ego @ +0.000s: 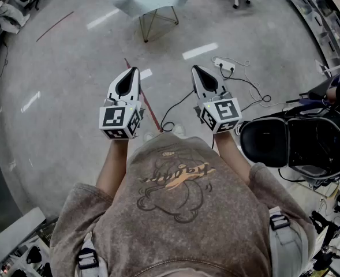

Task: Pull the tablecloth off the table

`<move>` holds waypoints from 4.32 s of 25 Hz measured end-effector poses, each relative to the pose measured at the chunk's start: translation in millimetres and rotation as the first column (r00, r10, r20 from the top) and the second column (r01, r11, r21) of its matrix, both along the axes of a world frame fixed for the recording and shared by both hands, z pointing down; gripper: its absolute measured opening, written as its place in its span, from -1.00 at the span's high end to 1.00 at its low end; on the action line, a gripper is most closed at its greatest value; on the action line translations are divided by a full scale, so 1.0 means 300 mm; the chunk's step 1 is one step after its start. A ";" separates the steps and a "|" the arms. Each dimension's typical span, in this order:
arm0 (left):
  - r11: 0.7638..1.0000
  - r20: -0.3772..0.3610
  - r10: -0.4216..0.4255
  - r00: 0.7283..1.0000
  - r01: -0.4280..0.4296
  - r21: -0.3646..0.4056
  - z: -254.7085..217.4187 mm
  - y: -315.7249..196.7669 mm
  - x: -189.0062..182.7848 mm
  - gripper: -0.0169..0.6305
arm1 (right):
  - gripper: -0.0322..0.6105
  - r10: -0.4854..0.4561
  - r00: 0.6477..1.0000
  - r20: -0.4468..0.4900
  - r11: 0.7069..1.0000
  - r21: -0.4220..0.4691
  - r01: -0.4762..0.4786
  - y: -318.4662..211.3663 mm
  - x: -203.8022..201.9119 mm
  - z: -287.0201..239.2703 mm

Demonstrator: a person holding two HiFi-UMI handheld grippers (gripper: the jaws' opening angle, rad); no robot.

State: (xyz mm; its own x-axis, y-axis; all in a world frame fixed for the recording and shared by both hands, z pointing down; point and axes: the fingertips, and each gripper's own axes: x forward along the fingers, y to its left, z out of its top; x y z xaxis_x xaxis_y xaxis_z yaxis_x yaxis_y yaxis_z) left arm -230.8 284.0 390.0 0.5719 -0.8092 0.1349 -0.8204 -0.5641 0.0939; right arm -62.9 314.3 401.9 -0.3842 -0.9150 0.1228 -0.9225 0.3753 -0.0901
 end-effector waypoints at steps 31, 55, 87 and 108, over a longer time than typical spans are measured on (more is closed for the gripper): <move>0.995 0.008 -0.094 0.996 0.094 -0.021 0.096 -0.413 0.276 0.89 | 0.88 -0.026 0.996 0.080 0.998 -0.056 0.031 -0.409 0.311 0.154; 0.992 -0.008 -0.113 0.994 0.113 -0.054 0.028 -1.418 0.392 0.89 | 0.88 -0.051 0.994 0.099 0.995 -0.086 0.059 -1.429 0.441 0.093; 0.973 -0.090 -0.224 0.971 0.217 -0.079 -0.014 -1.616 0.480 0.76 | 0.68 -0.245 0.965 0.092 0.966 -0.063 0.251 -1.719 0.480 0.035; 0.919 -0.053 -0.294 0.954 0.267 -0.290 0.307 -1.720 0.389 -0.08 | -0.49 -0.342 0.934 0.102 0.897 -0.261 0.357 -1.816 0.391 0.347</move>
